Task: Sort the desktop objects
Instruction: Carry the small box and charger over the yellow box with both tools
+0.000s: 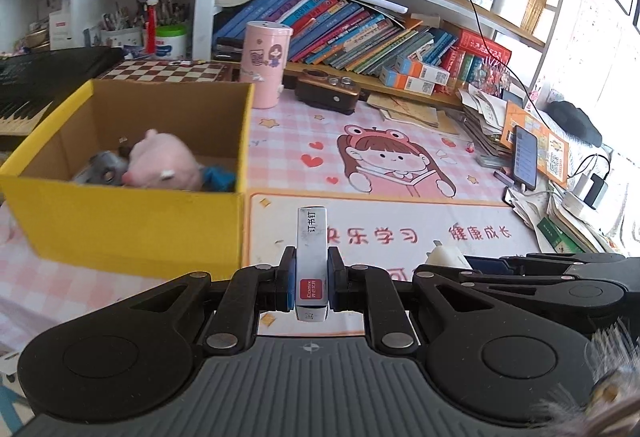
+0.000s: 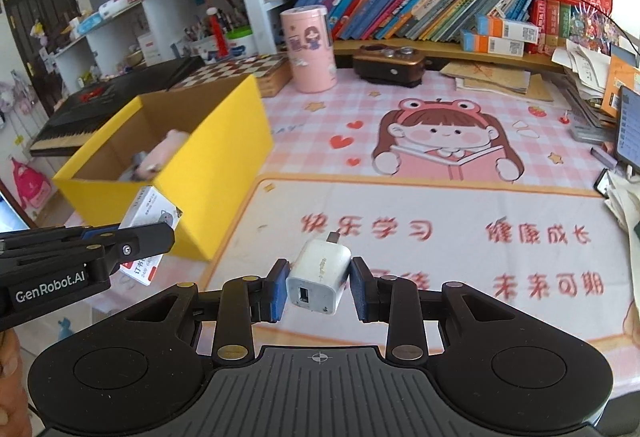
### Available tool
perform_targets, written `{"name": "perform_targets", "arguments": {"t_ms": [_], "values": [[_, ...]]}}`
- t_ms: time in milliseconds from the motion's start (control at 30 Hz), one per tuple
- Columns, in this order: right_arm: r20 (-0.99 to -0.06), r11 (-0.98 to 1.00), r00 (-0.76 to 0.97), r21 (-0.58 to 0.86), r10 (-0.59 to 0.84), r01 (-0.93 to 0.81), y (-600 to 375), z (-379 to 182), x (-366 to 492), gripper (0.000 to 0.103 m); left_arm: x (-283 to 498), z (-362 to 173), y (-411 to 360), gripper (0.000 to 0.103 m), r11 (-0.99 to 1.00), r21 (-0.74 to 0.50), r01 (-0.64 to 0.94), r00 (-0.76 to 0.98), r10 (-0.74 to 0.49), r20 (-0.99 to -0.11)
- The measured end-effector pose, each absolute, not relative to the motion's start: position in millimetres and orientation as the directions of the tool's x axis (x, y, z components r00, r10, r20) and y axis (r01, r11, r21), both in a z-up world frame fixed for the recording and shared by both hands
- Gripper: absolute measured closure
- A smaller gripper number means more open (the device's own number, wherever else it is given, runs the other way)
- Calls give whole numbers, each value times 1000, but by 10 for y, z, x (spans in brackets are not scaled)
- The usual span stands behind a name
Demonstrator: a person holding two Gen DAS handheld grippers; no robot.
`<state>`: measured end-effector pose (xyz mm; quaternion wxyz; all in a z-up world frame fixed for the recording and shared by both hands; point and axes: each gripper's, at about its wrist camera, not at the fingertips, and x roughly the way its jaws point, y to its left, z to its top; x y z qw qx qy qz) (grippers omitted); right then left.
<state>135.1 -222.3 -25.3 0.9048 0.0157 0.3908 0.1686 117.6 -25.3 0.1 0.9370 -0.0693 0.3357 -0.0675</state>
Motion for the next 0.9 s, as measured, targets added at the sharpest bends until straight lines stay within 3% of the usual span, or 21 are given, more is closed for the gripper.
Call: {"name": "perform_targets", "arguments": {"t_ms": [900], "values": [[-713,909,590,166,378,-383,-1399,-301,617,72,372,-69,583,90,979,-203,-6,773,-124,-623]]}}
